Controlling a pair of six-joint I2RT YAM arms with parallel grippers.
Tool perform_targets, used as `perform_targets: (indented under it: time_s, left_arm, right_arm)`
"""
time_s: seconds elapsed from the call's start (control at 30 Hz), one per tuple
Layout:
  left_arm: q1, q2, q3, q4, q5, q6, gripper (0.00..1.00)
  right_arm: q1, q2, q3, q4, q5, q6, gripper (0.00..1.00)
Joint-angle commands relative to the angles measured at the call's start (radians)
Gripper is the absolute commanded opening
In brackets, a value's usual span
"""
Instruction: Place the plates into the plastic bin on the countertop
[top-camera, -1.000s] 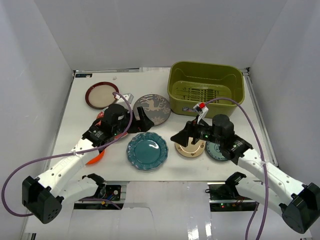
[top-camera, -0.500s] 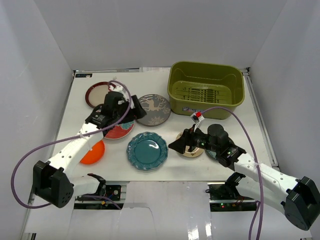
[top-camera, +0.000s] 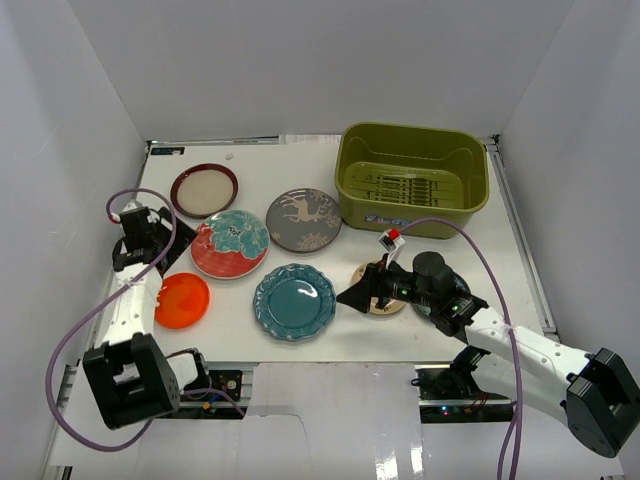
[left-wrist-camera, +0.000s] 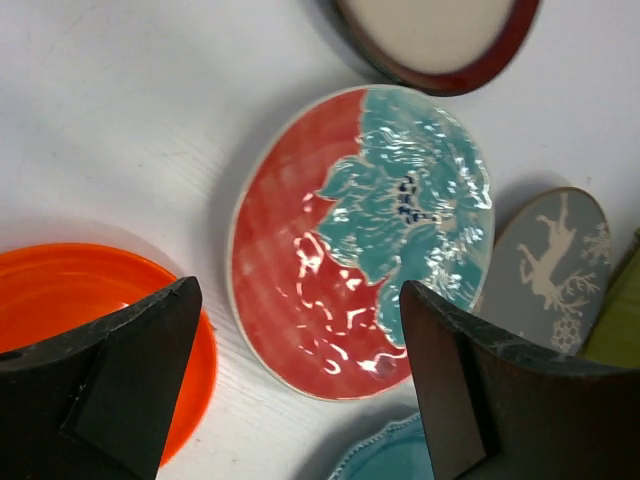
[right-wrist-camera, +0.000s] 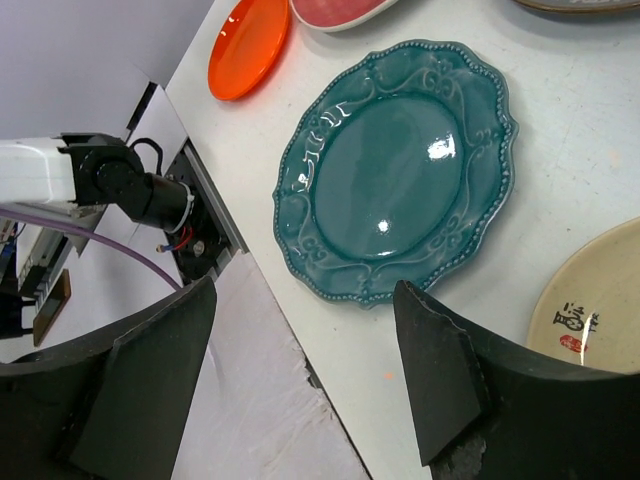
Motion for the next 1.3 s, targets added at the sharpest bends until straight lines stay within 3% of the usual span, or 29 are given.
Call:
perform_targets:
  time_s: [0.0, 0.27, 0.33, 0.5, 0.6, 0.7, 0.73, 0.83, 1.07, 1.27]
  left_arm:
    - [0.079, 0.08, -0.03, 0.142, 0.155, 0.051, 0.89]
    - [0.147, 0.332, -0.032, 0.336, 0.357, 0.157, 0.77]
    - [0.154, 0.402, -0.003, 0.33, 0.388, 0.183, 0.76]
    - [0.156, 0.508, 0.039, 0.305, 0.401, 0.214, 0.58]
    - [0.158, 0.559, 0.046, 0.293, 0.414, 0.229, 0.52]
    - [0.158, 0.571, 0.05, 0.284, 0.408, 0.237, 0.37]
    - [0.158, 0.571, 0.05, 0.279, 0.405, 0.237, 0.23]
    - [0.158, 0.552, 0.043, 0.247, 0.393, 0.241, 0.0]
    - [0.158, 0.42, -0.01, 0.216, 0.423, 0.209, 0.0]
    - [0.158, 0.216, -0.029, 0.193, 0.524, 0.131, 0.0]
  right_arm:
    - [0.008, 0.006, 0.017, 0.033, -0.034, -0.041, 0.77]
    - [0.008, 0.03, 0.011, 0.036, -0.057, -0.068, 0.72]
    - [0.008, 0.041, 0.017, 0.027, -0.06, -0.082, 0.72]
    - [0.008, 0.04, 0.006, 0.024, -0.042, -0.104, 0.7]
    - [0.008, 0.044, -0.006, 0.039, -0.029, -0.105, 0.66]
    - [0.008, 0.058, 0.0, 0.044, -0.034, -0.108, 0.64]
    - [0.008, 0.066, 0.004, 0.044, -0.036, -0.108, 0.63]
    - [0.008, 0.073, 0.021, 0.044, -0.033, -0.105, 0.63]
    - [0.008, 0.115, 0.058, 0.047, -0.029, -0.087, 0.66]
    - [0.008, 0.173, 0.136, 0.05, -0.046, -0.048, 0.86]
